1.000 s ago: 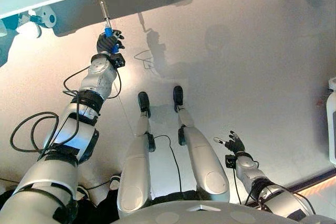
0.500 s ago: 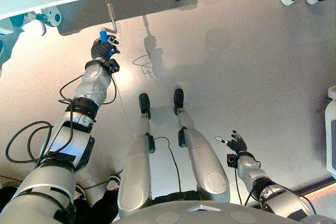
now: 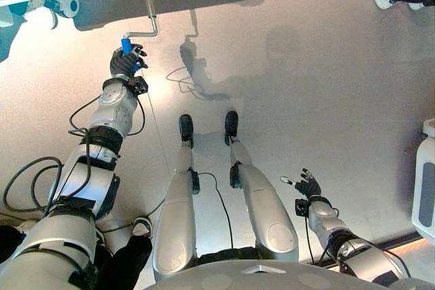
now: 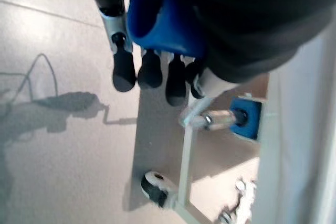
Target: Raise the hospital bed
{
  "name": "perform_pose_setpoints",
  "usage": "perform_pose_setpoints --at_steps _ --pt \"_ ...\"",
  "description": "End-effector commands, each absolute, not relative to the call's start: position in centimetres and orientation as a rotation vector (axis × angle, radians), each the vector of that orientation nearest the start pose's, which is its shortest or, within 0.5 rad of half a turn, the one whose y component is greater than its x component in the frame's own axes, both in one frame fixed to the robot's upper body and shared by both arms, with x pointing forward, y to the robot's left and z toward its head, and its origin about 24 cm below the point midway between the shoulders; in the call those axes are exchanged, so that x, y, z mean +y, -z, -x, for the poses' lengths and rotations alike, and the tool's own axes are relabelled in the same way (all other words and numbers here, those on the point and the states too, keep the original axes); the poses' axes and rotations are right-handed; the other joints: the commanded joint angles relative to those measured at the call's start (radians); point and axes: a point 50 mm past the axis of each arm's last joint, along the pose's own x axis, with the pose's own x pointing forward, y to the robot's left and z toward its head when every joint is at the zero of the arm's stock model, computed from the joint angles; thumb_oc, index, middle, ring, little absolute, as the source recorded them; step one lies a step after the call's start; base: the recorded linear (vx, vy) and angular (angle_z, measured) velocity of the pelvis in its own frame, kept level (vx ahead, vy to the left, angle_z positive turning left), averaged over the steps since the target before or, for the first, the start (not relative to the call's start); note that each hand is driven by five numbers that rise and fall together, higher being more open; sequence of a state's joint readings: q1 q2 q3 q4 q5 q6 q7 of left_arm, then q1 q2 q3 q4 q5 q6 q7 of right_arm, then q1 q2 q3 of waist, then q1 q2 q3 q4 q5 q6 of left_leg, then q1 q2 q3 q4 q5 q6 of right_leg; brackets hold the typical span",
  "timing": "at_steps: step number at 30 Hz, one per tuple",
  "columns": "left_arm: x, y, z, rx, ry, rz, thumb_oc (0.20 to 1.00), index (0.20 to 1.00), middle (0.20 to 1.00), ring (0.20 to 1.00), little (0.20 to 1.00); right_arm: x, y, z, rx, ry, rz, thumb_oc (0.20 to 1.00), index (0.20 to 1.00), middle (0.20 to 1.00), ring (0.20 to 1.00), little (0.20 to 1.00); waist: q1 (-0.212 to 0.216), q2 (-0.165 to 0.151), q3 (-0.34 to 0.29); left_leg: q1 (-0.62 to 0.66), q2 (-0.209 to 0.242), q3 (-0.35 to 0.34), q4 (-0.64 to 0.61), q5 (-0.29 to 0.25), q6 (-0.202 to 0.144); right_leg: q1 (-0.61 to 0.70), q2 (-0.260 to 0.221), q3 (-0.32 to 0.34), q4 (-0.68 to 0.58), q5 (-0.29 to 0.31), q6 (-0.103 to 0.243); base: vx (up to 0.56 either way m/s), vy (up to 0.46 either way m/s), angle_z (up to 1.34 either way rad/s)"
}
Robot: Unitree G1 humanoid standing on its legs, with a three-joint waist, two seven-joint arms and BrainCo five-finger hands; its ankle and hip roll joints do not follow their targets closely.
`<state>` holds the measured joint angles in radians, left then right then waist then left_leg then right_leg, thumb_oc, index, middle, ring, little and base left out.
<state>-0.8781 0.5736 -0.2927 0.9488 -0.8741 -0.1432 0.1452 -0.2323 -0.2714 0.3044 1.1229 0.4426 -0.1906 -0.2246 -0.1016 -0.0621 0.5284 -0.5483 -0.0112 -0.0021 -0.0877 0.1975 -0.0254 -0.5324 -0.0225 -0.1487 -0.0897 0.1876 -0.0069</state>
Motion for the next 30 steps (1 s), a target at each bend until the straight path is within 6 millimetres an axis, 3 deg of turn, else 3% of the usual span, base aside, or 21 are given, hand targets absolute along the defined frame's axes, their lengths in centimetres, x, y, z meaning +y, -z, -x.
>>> perform_pose_setpoints --at_steps 1,9,16,30 --pt "33.8 -14.0 -35.9 -0.036 -0.569 0.15 0.2 0.2 0.2 0.2 0.2 -24.7 11.1 -19.6 0.738 0.365 0.15 1.0 1.0 1.0 1.0 1.0 0.041 -0.024 -0.008 0.0 -0.037 0.054 0.0 -0.053 -0.005 -0.032 -0.071 0.019 0.046 0.01 0.143 0.0 0.0 0.0" --pt "35.0 -14.8 -35.8 -0.017 -0.631 0.092 0.2 0.2 0.2 0.2 0.2 -24.2 10.6 -20.2 0.685 0.342 0.15 1.0 1.0 1.0 1.0 1.0 0.024 -0.036 -0.008 -0.067 -0.036 0.062 0.0 -0.05 -0.006 -0.098 -0.071 0.024 0.039 0.019 0.15 0.0 0.009 0.0" --pt "35.5 -16.9 -36.1 -0.029 -0.659 -0.013 0.2 0.2 0.2 0.2 0.2 -23.5 9.6 -21.0 0.604 0.308 0.144 1.0 1.0 1.0 1.0 1.0 0.003 -0.033 -0.008 -0.164 -0.036 0.07 0.0 -0.049 -0.008 -0.196 -0.076 0.032 0.046 0.021 0.155 0.02 0.013 0.01" --pt "33.0 -20.2 -38.1 -0.103 -0.623 -0.048 0.2 0.2 0.2 0.2 0.2 -22.1 7.2 -22.5 0.438 0.226 0.165 1.0 1.0 1.0 1.0 1.0 -0.045 -0.009 -0.008 -0.287 -0.046 0.116 0.0 -0.051 -0.01 -0.334 -0.083 0.086 0.016 0.058 0.17 0.0 0.029 -0.06"
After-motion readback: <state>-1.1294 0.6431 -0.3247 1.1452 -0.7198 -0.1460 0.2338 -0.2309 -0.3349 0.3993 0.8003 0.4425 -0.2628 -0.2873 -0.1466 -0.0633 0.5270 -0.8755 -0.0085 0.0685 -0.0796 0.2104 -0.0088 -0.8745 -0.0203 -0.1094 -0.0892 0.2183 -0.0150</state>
